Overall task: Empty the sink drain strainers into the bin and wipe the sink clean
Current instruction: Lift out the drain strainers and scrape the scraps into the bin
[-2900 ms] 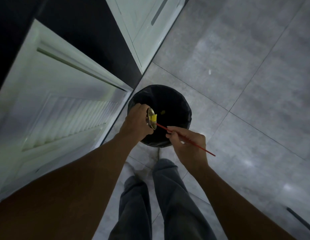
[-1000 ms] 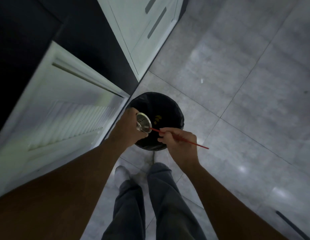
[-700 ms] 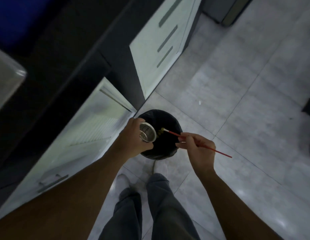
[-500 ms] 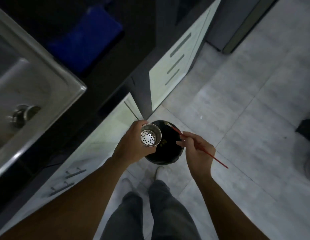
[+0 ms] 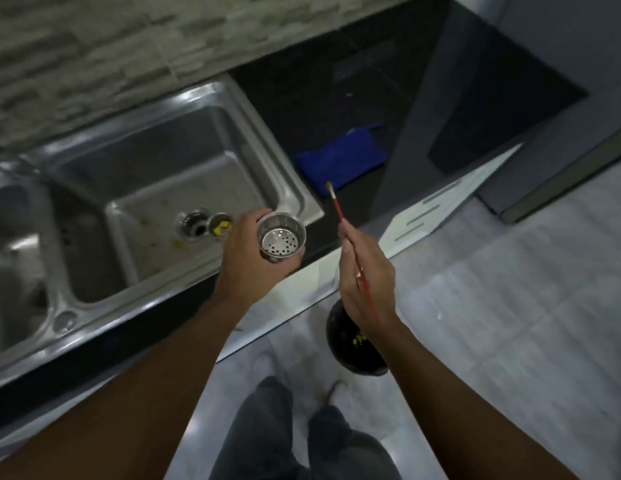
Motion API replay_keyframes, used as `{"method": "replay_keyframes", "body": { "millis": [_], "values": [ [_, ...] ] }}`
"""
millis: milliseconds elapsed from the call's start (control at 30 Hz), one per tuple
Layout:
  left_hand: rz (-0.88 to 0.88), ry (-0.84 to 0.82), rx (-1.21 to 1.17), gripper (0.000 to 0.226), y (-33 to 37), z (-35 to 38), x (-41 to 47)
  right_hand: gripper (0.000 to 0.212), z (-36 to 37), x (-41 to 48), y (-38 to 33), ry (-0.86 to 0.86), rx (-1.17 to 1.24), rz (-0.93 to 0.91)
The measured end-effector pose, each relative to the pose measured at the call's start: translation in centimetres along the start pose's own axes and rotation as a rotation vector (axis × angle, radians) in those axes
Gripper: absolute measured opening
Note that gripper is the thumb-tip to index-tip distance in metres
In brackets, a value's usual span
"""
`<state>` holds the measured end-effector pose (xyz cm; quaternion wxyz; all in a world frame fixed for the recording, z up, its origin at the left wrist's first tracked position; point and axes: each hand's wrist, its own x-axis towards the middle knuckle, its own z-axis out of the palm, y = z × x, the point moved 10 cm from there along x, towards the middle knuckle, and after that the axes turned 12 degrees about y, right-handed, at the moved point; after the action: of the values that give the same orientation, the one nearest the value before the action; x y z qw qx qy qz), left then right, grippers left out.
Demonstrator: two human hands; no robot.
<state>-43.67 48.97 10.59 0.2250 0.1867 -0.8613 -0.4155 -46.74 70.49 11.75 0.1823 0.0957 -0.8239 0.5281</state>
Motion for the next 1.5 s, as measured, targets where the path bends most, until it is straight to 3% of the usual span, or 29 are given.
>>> {"method": "replay_keyframes", "body": {
  "millis": [67,300,567,833,1000,1500],
  "values": [
    [-0.048,0.086,0.011,0.066,-2.3,-3.8,1.6,0.033,3.7,0.3,-2.5,-0.073,0.035,-0.095],
    [-0.288,0.204,0.039,0.076,-14.6,-12.6,5.3,0.039,18.4,-0.4,-6.2,-0.453,-0.046,-0.223],
    [-0.496,0.024,0.187,0.082,-26.5,-12.9,7.6,0.048,31.4,0.0,-3.8,-0.691,-0.273,-0.277],
    [-0.604,-0.205,0.276,0.069,-33.1,-8.2,7.9,0.045,32.9,-0.3,0.0,-0.696,-0.289,-0.195],
    [-0.612,-0.292,0.367,0.078,-35.3,-6.0,7.6,0.045,33.4,-0.5,-0.6,-0.76,-0.303,-0.19],
    [-0.65,-0.273,0.399,0.095,-36.9,-4.5,7.6,0.042,33.4,-0.6,-1.0,-0.767,-0.301,-0.22]
  ]
}}
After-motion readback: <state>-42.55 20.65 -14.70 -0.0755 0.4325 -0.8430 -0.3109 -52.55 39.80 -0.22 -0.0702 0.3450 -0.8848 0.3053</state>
